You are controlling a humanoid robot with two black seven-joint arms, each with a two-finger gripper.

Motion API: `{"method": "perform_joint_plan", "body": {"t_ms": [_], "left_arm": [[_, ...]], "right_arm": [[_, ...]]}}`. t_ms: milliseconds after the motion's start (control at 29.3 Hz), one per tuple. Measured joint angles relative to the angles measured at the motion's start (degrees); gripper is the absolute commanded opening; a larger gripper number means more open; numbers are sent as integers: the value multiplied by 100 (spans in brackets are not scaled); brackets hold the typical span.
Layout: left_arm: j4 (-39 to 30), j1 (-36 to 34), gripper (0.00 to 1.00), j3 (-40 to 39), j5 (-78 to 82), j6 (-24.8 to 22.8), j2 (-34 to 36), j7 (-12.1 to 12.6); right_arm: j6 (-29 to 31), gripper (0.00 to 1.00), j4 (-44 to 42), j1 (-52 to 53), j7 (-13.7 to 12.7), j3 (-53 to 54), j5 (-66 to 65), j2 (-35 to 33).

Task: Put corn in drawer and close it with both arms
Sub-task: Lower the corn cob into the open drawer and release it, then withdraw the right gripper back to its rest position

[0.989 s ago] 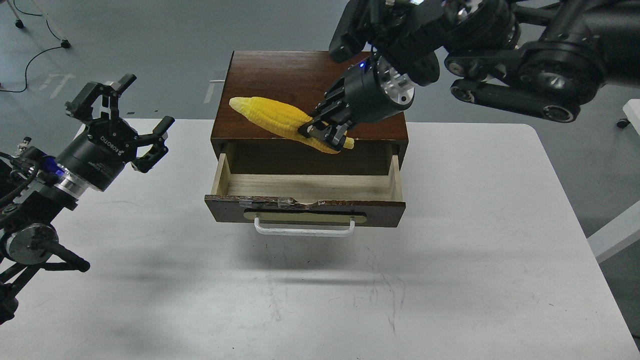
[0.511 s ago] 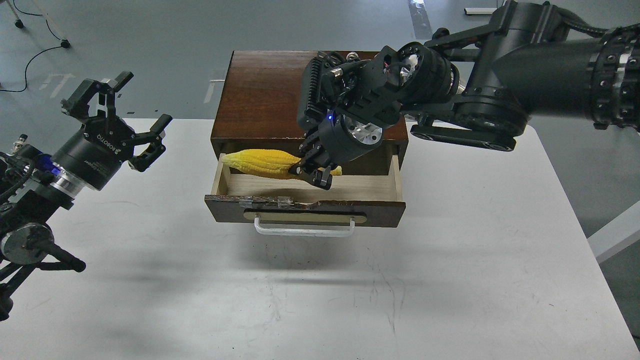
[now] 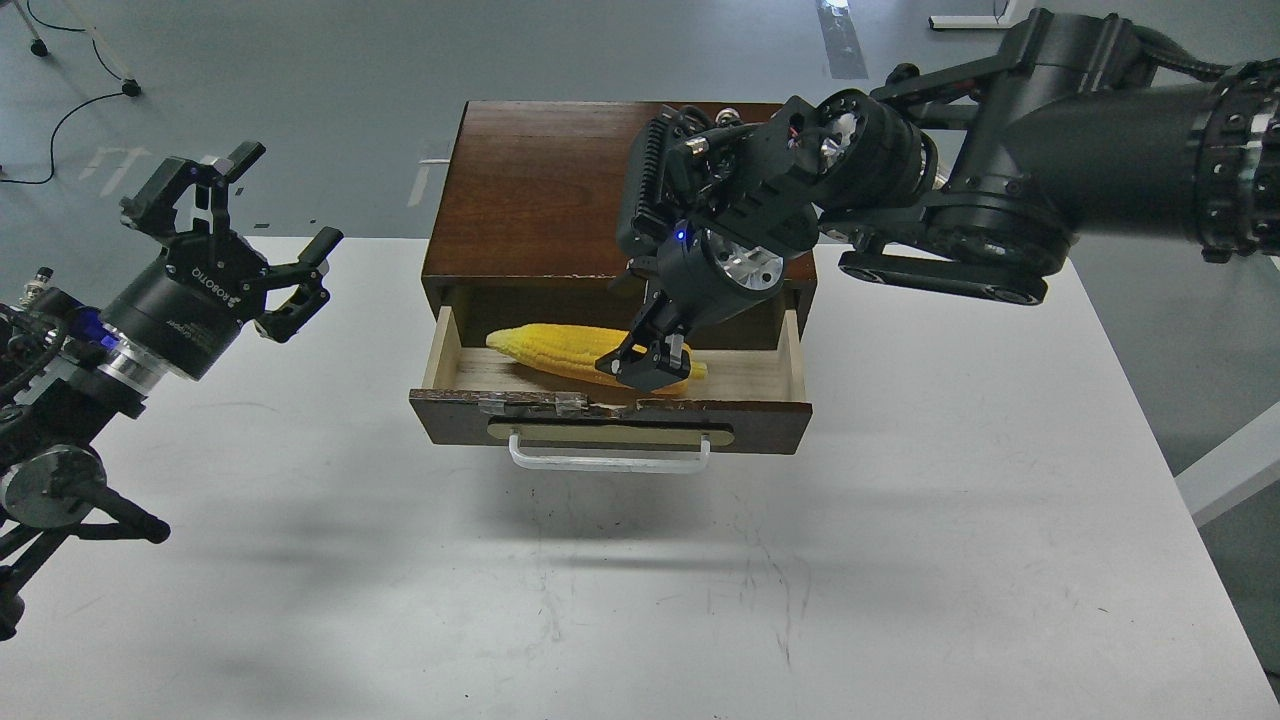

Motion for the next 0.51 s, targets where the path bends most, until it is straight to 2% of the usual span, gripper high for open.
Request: {"method": "perform_joint_plan", "body": {"t_ms": [205, 341, 511], "left_arm": [[0, -8, 99, 0, 32, 0, 36, 0], [0, -14, 99, 3, 35, 0, 67, 0], [1, -9, 99, 15, 35, 0, 81, 0]], "right_arm": [[16, 98, 151, 148, 0, 445, 964, -660], [17, 98, 162, 102, -1, 794, 2108, -1415], [18, 98, 180, -653, -2, 1491, 3837, -2453]]}}
